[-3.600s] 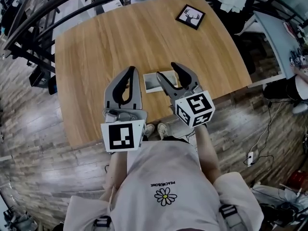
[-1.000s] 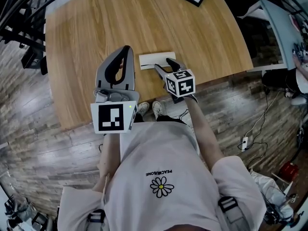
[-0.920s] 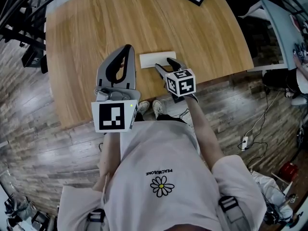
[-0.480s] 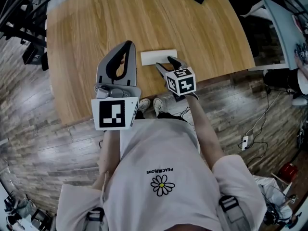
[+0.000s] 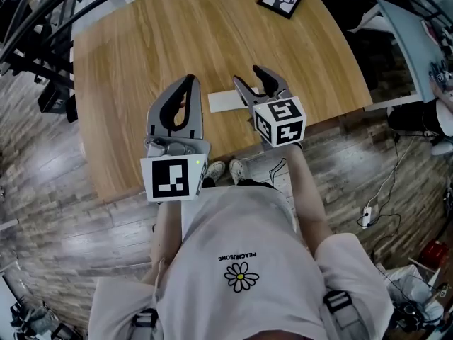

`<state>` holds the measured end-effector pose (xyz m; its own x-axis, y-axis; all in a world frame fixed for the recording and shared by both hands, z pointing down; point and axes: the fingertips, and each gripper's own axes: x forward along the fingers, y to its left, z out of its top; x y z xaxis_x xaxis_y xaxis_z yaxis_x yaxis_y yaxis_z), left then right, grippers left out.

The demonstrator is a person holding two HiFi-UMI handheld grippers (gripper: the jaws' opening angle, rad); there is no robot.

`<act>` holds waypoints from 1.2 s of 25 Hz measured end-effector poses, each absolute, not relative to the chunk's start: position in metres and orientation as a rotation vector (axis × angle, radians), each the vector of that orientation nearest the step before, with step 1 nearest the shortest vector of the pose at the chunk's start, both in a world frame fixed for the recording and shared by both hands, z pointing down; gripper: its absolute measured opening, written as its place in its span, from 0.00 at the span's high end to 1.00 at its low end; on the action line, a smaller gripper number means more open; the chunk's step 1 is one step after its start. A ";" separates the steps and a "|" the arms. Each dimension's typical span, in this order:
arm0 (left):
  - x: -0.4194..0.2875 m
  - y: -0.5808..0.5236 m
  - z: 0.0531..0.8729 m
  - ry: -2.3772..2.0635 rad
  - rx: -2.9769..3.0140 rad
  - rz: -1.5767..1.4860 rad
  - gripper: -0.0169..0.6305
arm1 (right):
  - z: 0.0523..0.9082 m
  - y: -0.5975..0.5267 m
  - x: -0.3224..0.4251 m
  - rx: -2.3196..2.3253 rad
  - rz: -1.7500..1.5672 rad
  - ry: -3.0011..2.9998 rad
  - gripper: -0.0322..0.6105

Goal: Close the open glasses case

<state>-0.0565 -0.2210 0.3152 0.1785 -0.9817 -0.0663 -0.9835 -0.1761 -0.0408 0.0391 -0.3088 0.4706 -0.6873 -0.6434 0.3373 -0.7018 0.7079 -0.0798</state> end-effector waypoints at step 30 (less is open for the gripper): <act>-0.031 -0.230 0.302 1.833 -2.360 -0.008 0.95 | 0.369 -0.251 0.056 1.304 -0.012 -2.752 0.94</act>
